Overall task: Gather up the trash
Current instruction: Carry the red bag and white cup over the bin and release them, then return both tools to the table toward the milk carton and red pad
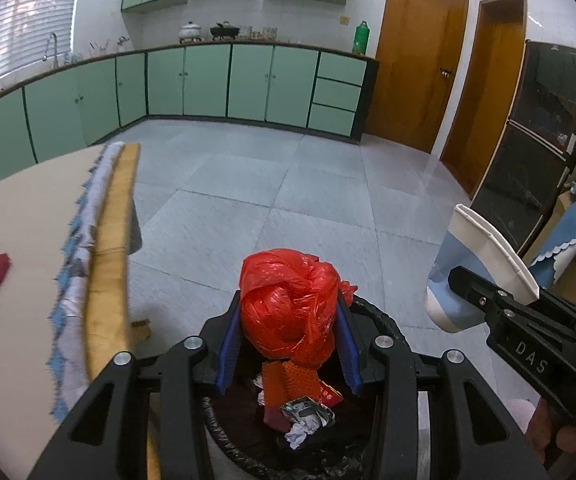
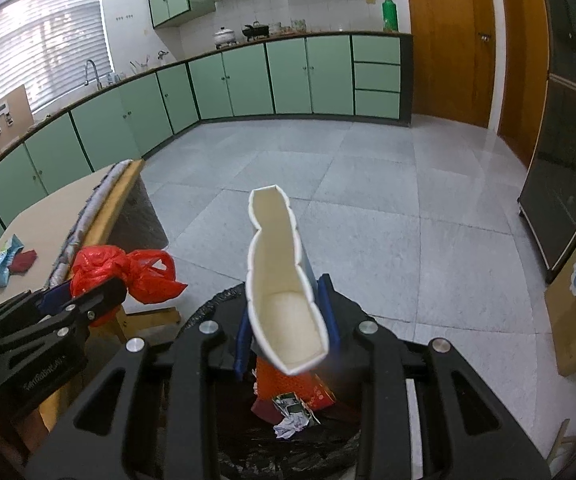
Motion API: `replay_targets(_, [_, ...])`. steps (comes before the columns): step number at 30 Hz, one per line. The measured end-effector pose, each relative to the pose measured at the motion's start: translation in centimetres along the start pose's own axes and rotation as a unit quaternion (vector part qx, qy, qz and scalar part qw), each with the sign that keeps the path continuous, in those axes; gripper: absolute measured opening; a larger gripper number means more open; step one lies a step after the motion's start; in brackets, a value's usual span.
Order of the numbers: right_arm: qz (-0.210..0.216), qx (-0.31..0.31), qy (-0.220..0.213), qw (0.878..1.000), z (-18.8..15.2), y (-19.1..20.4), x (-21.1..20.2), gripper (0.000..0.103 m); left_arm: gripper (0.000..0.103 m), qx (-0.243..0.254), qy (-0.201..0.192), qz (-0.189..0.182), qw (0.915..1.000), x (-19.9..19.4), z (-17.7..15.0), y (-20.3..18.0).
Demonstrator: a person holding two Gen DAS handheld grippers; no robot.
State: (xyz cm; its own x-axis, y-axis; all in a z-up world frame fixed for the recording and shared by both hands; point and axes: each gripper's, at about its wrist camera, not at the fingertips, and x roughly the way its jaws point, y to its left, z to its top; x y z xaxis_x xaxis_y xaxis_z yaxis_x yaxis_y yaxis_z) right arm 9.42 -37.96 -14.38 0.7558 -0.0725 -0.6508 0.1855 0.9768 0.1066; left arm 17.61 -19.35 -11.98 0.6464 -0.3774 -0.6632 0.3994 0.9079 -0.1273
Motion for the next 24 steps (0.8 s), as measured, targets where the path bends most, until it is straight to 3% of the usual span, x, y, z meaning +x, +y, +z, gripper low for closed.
replay_targets(7, [0.002, 0.008, 0.019, 1.000, 0.0, -1.5, 2.1, 0.037, 0.048, 0.013, 0.023, -0.006, 0.9996, 2.5, 0.0, -0.7])
replay_targets(13, [-0.007, 0.011, 0.015, 1.000, 0.1, -1.9, 2.3, 0.057, 0.062, 0.008, 0.018, -0.011, 0.9997, 2.4, 0.9, 0.3])
replay_targets(20, [-0.035, 0.015, -0.014, 0.999, 0.8, -1.7, 0.7, 0.088, 0.077, -0.012, -0.014, -0.021, 0.9996, 0.2, 2.3, 1.0])
replay_targets(24, [-0.038, 0.010, -0.036, 0.999, 1.5, -1.1, -0.9, 0.093, 0.083, -0.021, -0.043, -0.012, 0.9988, -2.3, 3.2, 2.4])
